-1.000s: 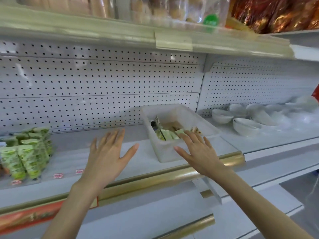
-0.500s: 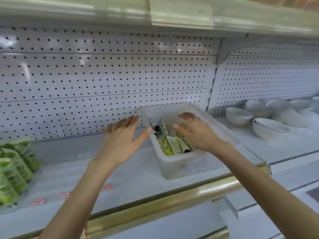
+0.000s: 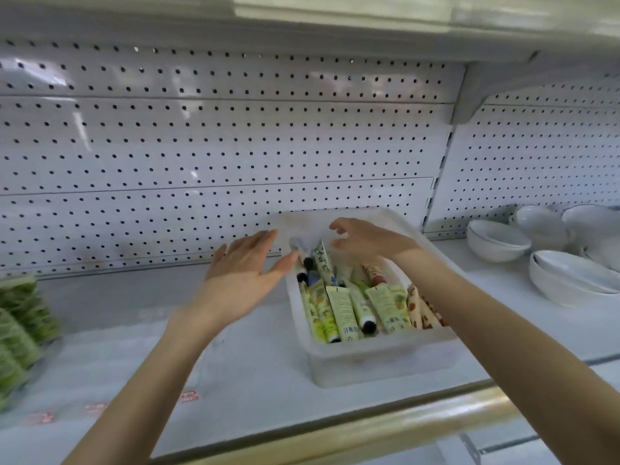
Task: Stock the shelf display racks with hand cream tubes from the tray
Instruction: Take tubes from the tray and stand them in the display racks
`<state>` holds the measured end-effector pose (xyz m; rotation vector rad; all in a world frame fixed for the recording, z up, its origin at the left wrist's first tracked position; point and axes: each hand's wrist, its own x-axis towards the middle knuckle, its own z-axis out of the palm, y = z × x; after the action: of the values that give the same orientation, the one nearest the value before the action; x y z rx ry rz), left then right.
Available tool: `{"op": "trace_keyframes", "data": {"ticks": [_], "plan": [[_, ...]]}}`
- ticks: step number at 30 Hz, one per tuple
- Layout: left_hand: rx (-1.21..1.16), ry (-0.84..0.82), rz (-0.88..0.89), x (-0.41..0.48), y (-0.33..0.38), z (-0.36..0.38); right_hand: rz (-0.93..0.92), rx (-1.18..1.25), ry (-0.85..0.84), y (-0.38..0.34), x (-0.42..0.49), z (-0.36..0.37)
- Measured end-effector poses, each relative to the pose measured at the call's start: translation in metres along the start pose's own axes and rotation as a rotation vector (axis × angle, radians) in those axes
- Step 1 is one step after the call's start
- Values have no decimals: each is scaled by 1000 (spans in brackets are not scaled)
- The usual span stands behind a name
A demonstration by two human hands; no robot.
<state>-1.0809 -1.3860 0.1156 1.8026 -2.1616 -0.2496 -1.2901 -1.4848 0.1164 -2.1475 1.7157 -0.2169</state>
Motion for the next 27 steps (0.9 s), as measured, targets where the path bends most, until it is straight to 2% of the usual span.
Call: {"op": "trace_keyframes", "data": {"ticks": [6, 13, 23, 27], "plan": [[-36, -20, -95, 2, -3, 7, -43, -7, -50, -16, 29, 7], [-82, -9, -109, -3, 1, 12, -58, -93, -100, -31, 43, 28], [-131, 4, -128, -2, 0, 14, 53, -130, -114, 15, 40, 13], [-135, 2, -124, 0, 1, 15, -52, -127, -138, -2, 39, 5]]}}
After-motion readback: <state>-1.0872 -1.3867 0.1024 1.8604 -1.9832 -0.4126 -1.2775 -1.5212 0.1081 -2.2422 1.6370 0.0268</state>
